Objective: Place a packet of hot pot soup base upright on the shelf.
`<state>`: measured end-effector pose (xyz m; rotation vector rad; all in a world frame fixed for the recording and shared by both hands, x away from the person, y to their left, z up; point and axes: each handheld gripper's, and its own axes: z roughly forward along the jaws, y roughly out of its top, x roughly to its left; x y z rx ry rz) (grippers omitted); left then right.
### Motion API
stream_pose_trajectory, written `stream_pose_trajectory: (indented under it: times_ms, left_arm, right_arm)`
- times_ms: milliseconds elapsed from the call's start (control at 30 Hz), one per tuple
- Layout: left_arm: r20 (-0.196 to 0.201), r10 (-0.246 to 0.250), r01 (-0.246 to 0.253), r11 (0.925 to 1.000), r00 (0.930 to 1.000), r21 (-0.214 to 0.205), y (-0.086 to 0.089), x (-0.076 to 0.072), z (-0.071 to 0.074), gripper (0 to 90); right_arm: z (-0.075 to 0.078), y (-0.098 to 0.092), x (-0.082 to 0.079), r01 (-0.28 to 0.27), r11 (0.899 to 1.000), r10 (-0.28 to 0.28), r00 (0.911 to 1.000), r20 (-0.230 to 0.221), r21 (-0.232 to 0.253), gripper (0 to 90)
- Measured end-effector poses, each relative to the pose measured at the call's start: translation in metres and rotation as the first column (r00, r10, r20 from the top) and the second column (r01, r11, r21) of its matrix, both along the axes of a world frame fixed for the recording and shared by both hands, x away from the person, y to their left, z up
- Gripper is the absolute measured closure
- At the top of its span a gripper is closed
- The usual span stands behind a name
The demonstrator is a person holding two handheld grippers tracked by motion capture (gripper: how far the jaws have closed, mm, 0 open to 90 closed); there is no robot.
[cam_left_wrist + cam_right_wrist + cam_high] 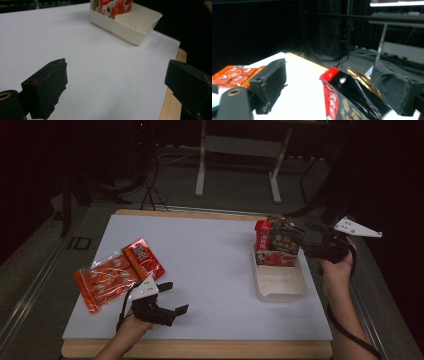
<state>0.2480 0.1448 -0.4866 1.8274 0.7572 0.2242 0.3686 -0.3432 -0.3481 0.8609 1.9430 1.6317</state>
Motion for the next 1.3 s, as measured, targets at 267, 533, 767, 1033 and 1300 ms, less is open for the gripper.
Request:
stream_pose_trajectory:
  times_ms: [267, 533, 767, 1033, 1300]
  left_arm:
    - [0.036, -0.033, 0.032, 0.9988, 0.9988, 0.037, 0.012, -0.004, 0.009, 8.0]
    - [0.058, 0.019, -0.022, 0.9982, 0.9982, 0.055, 0.038, -0.01, 0.012, 15.5]
    - [0.059, 0.061, -0.065, 0.9963, 0.9964, 0.057, 0.066, -0.016, 0.013, 34.5]
    - [0.06, 0.154, -0.159, 0.9837, 0.9862, 0.084, 0.096, -0.017, 0.016, 56.1]
    - [0.07, 0.311, -0.319, 0.9311, 0.9477, 0.177, 0.138, -0.012, 0.019, 89.6]
  right_arm:
    - [0.012, 0.007, -0.024, -0.045, 0.999, 0.044, 0.997, 0.064, 0.007, 14.1]
    - [0.013, 0.008, -0.045, -0.092, 0.996, 0.091, 0.9941, 0.059, 0.015, 14.2]
    - [-0.007, 0.019, -0.064, -0.158, 0.987, 0.158, 0.9872, 0.018, -0.001, 14.2]
    - [-0.028, 0.033, -0.082, -0.234, 0.972, 0.234, 0.9722, -0.013, -0.015, 14.2]
    - [-0.054, 0.04, -0.094, -0.281, 0.959, 0.282, 0.9576, -0.059, 0.019, 14.2]
